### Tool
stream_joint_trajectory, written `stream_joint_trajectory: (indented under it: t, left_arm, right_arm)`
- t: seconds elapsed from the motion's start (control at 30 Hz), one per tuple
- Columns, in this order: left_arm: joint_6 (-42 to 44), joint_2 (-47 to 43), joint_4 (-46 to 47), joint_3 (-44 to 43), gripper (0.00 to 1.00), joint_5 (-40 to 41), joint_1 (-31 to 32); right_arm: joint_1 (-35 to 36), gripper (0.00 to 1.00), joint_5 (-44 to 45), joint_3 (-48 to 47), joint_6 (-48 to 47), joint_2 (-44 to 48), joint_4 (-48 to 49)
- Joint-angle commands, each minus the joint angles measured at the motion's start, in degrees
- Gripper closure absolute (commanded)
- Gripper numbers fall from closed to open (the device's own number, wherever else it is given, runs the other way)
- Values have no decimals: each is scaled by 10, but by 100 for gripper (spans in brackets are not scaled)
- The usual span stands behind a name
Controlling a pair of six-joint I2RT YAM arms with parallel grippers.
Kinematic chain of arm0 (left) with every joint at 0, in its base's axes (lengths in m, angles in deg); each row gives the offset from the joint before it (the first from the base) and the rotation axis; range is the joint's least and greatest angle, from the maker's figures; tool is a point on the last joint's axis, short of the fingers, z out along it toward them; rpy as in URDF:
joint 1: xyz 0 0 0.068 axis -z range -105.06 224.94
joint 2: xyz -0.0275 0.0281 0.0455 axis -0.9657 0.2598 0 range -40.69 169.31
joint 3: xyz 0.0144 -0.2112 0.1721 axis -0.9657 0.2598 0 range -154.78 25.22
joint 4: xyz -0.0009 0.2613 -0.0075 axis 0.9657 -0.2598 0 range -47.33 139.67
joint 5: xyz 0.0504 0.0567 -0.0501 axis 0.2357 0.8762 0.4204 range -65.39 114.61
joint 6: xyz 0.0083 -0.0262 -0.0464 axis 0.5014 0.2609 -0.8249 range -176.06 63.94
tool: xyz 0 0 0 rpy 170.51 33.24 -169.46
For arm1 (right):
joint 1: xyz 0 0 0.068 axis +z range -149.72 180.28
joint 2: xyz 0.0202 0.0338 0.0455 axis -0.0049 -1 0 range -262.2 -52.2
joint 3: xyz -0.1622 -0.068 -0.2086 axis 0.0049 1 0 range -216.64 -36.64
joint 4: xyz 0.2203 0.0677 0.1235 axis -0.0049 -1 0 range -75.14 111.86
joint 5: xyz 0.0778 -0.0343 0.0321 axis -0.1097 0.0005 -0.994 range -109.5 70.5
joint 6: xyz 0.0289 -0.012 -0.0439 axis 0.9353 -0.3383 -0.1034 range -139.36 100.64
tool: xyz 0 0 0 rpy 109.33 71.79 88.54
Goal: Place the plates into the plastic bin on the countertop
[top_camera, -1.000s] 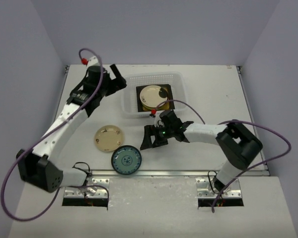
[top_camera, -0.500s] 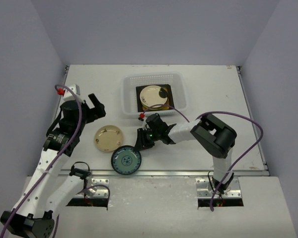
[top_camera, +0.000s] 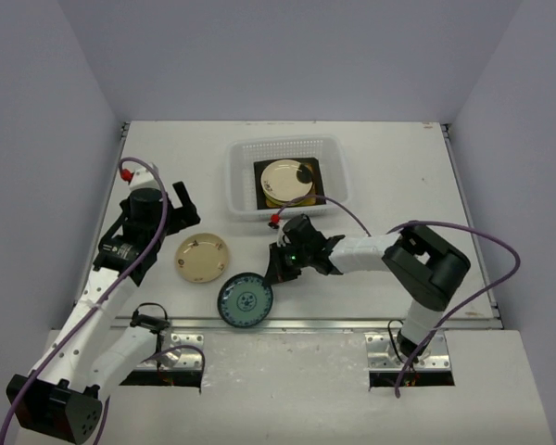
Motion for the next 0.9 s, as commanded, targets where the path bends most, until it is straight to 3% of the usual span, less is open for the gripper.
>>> stream_joint_trajectory:
  t: [0.0, 0.17, 0.33, 0.53, 0.7, 0.87]
  left_arm:
    - [4, -7, 22, -2, 0, 19, -2]
    - [-8, 3, 13, -5, 0, 49, -2]
    - [-5, 18, 18, -2, 0, 26, -2]
    - [-2, 26, 17, -3, 0, 7, -2]
    - [-2, 16, 18, -1, 0, 7, -2]
    - [-1, 20, 19, -2, 0, 4, -2]
  right_arm:
    - [-6, 100, 24, -11, -44, 97, -47]
    - [-98, 100, 10, -46, -59, 214, -123]
    - [-222, 100, 93, -164, -102, 211, -234]
    - [-336, 100, 118, -341, -83, 37, -248]
    - [-370, 100, 86, -450, -59, -83, -248]
    - [-372, 100, 17, -514, -75, -138, -247]
